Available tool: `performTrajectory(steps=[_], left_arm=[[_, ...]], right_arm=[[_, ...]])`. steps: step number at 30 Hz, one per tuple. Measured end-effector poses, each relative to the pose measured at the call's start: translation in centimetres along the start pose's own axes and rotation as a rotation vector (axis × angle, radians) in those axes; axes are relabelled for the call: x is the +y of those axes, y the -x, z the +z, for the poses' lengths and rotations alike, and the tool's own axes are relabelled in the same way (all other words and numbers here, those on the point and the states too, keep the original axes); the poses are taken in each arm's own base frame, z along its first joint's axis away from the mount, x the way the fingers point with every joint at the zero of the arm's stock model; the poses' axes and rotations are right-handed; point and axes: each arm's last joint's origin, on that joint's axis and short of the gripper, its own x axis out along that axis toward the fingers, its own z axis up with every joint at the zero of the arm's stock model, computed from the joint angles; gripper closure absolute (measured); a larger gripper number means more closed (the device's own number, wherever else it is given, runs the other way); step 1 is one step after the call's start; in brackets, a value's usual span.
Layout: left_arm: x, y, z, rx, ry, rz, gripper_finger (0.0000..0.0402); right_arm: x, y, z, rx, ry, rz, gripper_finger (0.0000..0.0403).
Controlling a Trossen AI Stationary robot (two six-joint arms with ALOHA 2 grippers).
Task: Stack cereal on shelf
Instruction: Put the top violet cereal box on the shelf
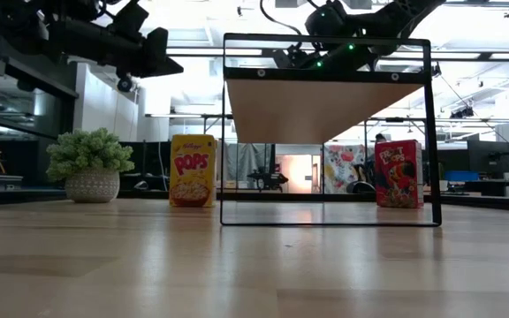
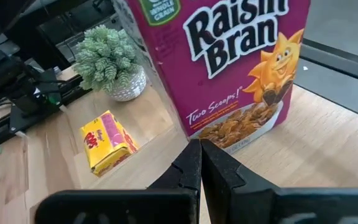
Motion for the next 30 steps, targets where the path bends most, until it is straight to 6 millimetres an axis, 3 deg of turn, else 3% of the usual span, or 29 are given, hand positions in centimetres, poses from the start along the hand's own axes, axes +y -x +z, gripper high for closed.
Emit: performTrajectory(steps=[14,21,30], left_arm=[[0.0,0.0,0.0,0.004,-0.002,-0.001,0.0401],[0.0,0.0,0.0,0.001,-0.001,-0.001,0.0401],[0.0,0.0,0.0,0.002,-0.014,-0.003,0.0401]], right_arm=[[-3.4,0.2,1.6,-0.098,-0.034,-0.092,0.0401],[-3.9,-1.1,1.1,-0.107,-0.065,-0.042,0.0401],[-4.1,-1.1,1.4,-0.137,-0.084,-0.045,0.0401]])
